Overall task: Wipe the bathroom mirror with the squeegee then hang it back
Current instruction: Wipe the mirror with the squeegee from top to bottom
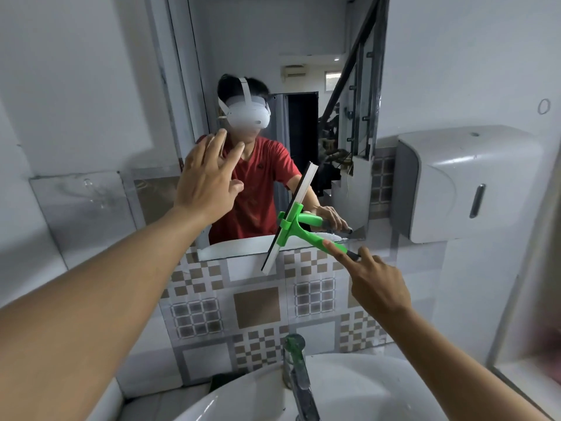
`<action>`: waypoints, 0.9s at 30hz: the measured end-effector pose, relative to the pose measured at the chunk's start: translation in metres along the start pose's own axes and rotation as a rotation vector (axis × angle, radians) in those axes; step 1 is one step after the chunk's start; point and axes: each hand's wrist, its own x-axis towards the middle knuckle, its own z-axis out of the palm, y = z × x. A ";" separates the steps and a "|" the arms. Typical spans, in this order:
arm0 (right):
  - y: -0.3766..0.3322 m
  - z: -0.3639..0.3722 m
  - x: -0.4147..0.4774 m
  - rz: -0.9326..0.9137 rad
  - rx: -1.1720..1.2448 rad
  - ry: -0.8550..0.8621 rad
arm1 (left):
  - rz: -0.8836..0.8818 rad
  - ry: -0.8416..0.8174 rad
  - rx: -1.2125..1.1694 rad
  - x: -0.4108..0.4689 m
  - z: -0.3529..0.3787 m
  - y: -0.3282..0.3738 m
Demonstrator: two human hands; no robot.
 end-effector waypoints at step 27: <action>-0.055 0.062 -0.063 0.496 0.456 -0.171 | 0.009 0.039 -0.030 -0.020 0.038 0.032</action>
